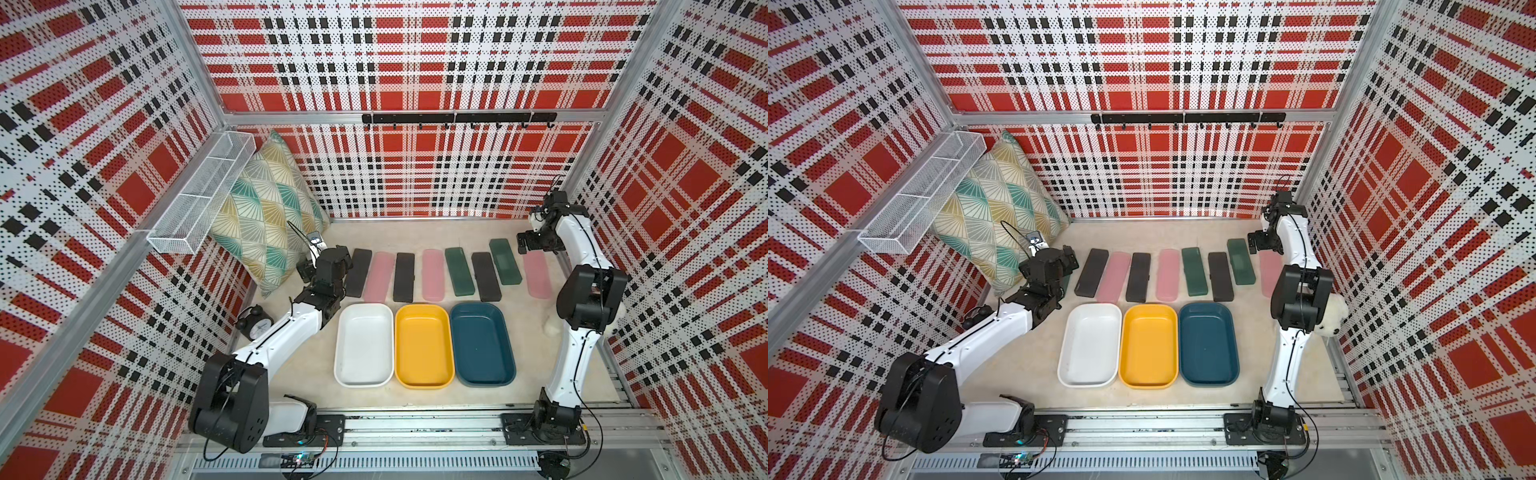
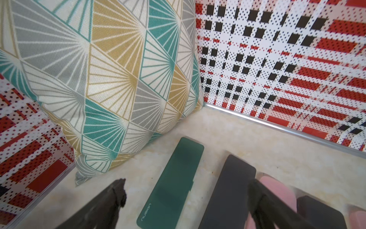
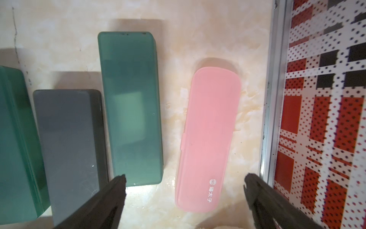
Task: Place the pencil cases by color into the storage box
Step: Pick up the pencil case from the center of the board.
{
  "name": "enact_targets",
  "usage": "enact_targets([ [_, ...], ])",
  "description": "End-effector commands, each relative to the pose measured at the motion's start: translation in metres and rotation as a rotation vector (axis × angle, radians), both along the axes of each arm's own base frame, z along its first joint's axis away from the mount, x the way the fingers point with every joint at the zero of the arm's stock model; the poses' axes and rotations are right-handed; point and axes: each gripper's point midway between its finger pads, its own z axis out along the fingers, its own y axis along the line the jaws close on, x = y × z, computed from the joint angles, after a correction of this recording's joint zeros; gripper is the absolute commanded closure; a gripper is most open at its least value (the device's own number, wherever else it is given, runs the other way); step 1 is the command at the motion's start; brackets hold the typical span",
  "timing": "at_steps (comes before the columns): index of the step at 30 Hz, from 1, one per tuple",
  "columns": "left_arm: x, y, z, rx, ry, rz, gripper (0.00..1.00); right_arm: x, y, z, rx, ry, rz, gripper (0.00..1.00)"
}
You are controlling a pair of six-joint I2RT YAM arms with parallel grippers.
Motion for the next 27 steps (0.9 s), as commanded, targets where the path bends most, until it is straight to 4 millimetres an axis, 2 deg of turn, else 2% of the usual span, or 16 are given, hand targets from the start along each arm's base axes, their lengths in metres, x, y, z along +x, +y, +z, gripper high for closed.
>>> enact_targets([
  [1,0.007,-0.010,-0.002,-0.028,0.031,-0.031,0.00,0.003,-0.013,-0.005,0.032,0.004,-0.027,0.00],
  [12,0.019,-0.020,-0.013,-0.030,0.065,-0.049,0.01,0.010,-0.035,-0.041,0.048,0.035,-0.094,0.00],
  [27,0.024,-0.026,-0.015,-0.038,0.072,-0.079,0.01,0.012,-0.036,-0.081,0.062,0.058,-0.119,0.00],
])
